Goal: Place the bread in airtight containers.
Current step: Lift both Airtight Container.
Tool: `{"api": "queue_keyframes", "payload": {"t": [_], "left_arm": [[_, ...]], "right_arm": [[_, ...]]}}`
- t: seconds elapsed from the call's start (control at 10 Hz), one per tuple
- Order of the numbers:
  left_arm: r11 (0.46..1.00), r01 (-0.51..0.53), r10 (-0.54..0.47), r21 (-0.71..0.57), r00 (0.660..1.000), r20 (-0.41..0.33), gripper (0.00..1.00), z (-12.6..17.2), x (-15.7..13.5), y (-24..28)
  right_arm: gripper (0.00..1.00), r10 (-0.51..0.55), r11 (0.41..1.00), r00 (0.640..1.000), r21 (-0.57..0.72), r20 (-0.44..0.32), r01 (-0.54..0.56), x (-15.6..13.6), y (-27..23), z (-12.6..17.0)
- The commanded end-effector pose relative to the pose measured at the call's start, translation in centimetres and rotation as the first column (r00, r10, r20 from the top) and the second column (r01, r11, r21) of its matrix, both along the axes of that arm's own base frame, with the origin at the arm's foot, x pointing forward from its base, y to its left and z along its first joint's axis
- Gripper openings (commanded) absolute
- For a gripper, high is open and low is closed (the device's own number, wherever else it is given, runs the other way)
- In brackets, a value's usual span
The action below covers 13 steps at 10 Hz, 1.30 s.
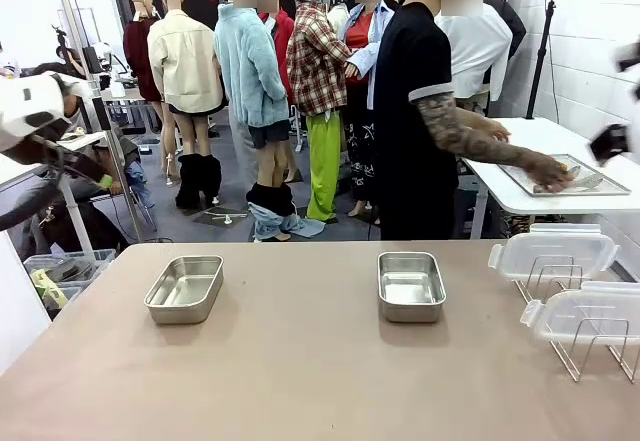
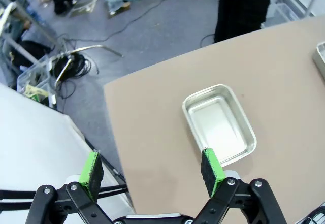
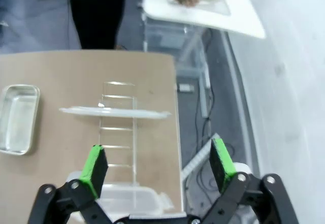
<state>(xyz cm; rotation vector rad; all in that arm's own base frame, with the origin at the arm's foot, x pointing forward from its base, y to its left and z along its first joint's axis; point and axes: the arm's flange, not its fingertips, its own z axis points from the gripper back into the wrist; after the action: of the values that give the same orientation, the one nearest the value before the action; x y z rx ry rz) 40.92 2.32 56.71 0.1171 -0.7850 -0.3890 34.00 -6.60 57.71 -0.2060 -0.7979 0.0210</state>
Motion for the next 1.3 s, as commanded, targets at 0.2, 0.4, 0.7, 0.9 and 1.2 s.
{"api": "queue_keyframes", "payload": {"t": [0.2, 0.4, 0.7, 0.9, 1.2], "left_arm": [[0.997, -0.042, 0.039, -0.057, 0.998, -0.051, 1.00, -3.0, -0.7, 1.4], [0.999, -0.043, 0.043, -0.031, 0.999, -0.011, 1.00, -0.6, -0.8, 2.4], [0.999, -0.043, 0.043, -0.031, 0.999, -0.011, 1.00, -0.6, -0.8, 2.4], [0.999, -0.043, 0.043, -0.031, 0.999, -0.011, 1.00, -0.6, -0.8, 2.4], [0.999, -0.043, 0.043, -0.031, 0.999, -0.011, 1.00, -0.6, -0.8, 2.4]], "right_arm": [[1.00, -0.081, 0.982, 0.997, 0.170, -0.017, 0.083, -1.7, -4.9, -5.9], [1.00, -0.106, 0.988, 0.994, 0.109, -0.027, 0.109, -1.0, -6.1, -1.4], [1.00, -0.106, 0.988, 0.994, 0.109, -0.027, 0.109, -1.0, -6.1, -1.4], [1.00, -0.106, 0.988, 0.994, 0.109, -0.027, 0.109, -1.0, -6.1, -1.4], [1.00, -0.106, 0.988, 0.994, 0.109, -0.027, 0.109, -1.0, -6.1, -1.4]]}}
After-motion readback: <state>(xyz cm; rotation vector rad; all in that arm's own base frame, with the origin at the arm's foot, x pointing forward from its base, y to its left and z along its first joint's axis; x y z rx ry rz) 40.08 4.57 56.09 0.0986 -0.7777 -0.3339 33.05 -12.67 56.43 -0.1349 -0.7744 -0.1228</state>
